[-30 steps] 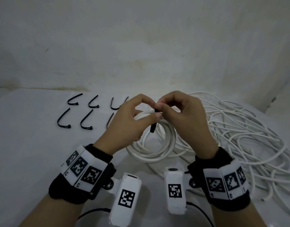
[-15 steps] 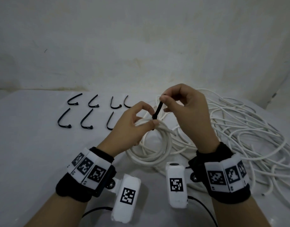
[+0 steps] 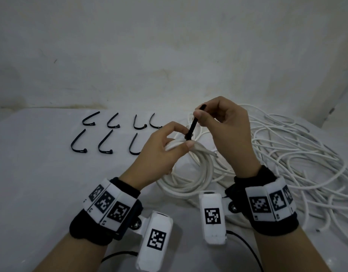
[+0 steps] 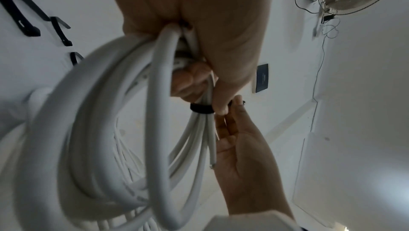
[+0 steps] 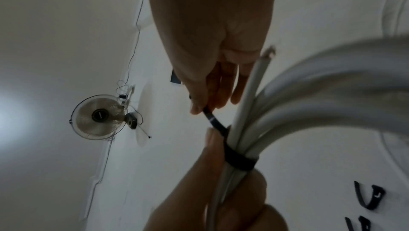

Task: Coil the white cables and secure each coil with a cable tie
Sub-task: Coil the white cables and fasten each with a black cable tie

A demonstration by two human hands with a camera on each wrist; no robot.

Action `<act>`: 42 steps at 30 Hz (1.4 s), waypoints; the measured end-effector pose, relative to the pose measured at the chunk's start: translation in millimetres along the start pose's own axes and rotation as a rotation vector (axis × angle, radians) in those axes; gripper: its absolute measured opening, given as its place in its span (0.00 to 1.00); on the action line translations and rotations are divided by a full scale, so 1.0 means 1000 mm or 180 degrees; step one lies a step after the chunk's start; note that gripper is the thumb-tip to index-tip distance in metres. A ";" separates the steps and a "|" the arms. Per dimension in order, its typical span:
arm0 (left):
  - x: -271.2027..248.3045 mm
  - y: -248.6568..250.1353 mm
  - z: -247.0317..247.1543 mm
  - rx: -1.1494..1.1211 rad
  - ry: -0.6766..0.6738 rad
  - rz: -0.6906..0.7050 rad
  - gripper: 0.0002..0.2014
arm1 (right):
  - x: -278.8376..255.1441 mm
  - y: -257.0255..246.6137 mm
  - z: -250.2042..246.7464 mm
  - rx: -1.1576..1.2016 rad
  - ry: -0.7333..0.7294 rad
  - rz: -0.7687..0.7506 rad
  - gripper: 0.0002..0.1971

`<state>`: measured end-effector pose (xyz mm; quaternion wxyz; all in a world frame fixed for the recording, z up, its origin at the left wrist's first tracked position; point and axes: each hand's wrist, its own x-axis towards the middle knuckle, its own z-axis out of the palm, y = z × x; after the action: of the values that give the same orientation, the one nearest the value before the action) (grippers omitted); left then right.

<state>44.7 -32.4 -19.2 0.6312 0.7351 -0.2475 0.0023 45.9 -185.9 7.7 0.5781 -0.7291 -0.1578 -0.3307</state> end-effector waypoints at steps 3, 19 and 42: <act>0.002 -0.002 -0.003 -0.0144 0.0311 0.0001 0.05 | 0.000 0.010 -0.001 0.0044 -0.0521 0.0237 0.03; -0.001 0.002 -0.025 -0.1817 -0.0133 -0.0799 0.35 | -0.018 0.004 0.017 -0.0087 -0.0282 -0.0282 0.08; 0.003 0.000 -0.019 -0.2296 -0.0112 -0.0719 0.22 | -0.015 0.011 0.016 -0.0358 0.0299 -0.0242 0.12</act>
<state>53.0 -16.1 -14.6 0.8414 0.4883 -0.1605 -0.1672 46.0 -171.2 -12.4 0.5300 -0.7376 -0.1392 -0.3946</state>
